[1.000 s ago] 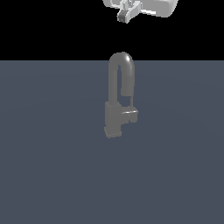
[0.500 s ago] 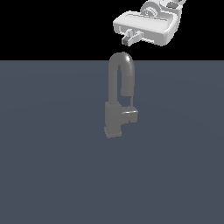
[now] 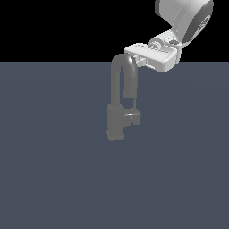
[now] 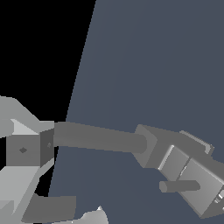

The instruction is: Turn on the faucet by rotating a designated handle.

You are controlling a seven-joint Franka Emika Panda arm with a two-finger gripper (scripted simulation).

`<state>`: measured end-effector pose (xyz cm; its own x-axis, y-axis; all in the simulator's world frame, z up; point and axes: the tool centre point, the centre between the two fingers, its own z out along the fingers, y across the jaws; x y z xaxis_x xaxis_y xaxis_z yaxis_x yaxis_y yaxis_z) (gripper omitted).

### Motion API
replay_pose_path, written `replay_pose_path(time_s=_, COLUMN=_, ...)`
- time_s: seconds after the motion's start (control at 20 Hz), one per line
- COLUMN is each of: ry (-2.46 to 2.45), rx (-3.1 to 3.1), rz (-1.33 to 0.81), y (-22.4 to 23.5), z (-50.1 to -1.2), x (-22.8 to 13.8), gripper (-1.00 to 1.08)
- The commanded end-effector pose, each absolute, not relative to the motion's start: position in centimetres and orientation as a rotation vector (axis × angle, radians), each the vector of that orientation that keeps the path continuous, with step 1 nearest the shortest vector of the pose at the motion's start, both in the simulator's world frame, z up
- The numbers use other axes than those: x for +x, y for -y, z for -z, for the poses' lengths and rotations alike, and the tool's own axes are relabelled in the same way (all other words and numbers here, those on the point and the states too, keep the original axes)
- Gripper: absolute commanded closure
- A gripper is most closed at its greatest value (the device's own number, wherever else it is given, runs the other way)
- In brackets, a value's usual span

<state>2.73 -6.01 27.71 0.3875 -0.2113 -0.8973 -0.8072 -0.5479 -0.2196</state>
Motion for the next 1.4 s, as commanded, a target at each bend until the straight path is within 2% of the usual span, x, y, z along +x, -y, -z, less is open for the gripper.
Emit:
replay_pose_path(time_s=0.0, ry=-0.904, rx=-1.901, rz=-1.191, y=6.3, z=-25.9, x=3.3, gripper=1.08)
replay_pose_path(time_s=0.75, ry=-1.057, rx=-1.463, rz=-1.373, y=6.8, z=-15.9, x=4.6, gripper=1.08)
replay_pose_path(time_s=1.35, ry=-1.078, rx=-1.395, rz=-1.396, y=6.7, z=-14.4, x=4.3, gripper=1.08)
